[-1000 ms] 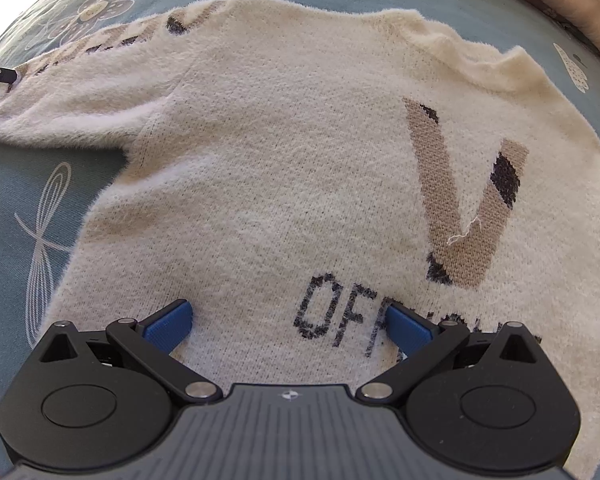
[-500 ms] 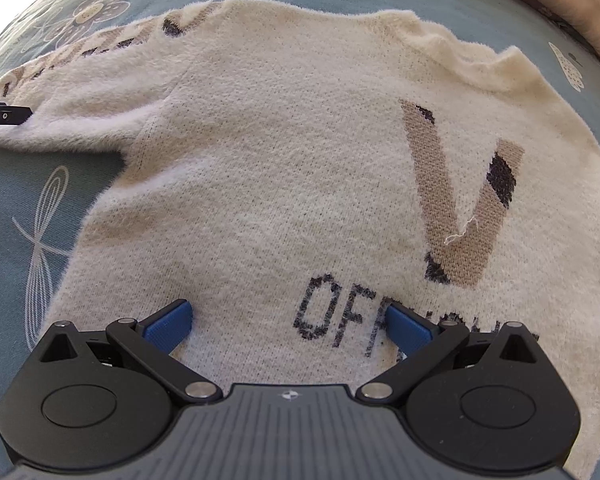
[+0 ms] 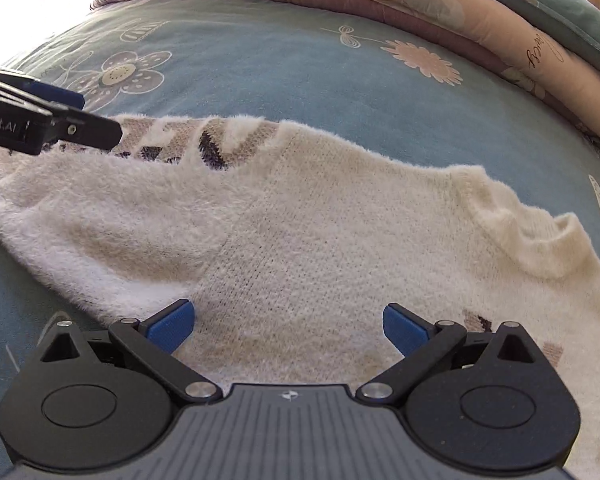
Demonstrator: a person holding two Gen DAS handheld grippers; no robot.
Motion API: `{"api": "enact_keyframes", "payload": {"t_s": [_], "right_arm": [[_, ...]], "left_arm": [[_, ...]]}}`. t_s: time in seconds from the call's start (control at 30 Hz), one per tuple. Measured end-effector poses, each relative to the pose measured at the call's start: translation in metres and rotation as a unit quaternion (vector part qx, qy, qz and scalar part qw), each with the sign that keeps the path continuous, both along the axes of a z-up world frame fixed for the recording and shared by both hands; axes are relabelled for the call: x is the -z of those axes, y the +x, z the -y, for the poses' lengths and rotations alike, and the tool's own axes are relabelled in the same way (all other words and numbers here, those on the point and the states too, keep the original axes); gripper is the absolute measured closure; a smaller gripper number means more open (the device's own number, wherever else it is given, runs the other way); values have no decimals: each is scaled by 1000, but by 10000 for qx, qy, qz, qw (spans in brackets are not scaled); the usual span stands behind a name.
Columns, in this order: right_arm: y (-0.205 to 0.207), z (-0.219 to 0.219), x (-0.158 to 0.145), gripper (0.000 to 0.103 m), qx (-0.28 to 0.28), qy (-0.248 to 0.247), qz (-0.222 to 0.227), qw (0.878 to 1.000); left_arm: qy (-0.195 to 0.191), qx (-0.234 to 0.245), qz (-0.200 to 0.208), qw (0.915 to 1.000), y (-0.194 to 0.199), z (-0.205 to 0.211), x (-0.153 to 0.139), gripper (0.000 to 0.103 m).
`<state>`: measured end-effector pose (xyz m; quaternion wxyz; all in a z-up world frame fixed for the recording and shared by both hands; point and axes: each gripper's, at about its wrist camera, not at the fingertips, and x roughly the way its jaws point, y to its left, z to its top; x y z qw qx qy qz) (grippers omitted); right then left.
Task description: Fold clothes
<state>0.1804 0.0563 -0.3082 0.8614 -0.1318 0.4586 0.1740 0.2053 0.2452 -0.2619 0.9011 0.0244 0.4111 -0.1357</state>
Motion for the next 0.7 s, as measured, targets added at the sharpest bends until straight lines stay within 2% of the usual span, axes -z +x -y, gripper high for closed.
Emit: {"api": "enact_keyframes", "payload": {"t_s": [0.03, 0.13, 0.2, 0.3, 0.4, 0.5, 0.6, 0.7], "right_arm": [[2, -5, 5, 1, -16, -43, 32, 10000], [1, -3, -3, 1, -168, 283, 142, 9994], [-4, 6, -10, 1, -66, 362, 193, 9991], [-14, 22, -13, 1, 61, 239, 171, 9995], [-22, 38, -5, 0, 199, 90, 47, 9998], [-25, 51, 9, 0, 361, 148, -108, 9992], [-26, 56, 16, 0, 511, 381, -36, 9980], [-28, 54, 20, 0, 585, 440, 158, 9972]], "left_arm": [[-36, 50, 8, 10000, 3, 4, -1, 24], [-281, 436, 14, 9987, 10, 20, -10, 24], [-418, 743, 4, 9964, 18, 33, -13, 24], [-703, 1089, -121, 9915, 36, 58, -9, 24], [-1006, 1417, -325, 9843, 50, 86, 8, 24], [-686, 1443, -378, 9864, 53, 108, 33, 24], [-672, 1271, -210, 9894, 54, 108, 48, 23], [-507, 1462, -159, 9878, 61, 120, 51, 12]]}}
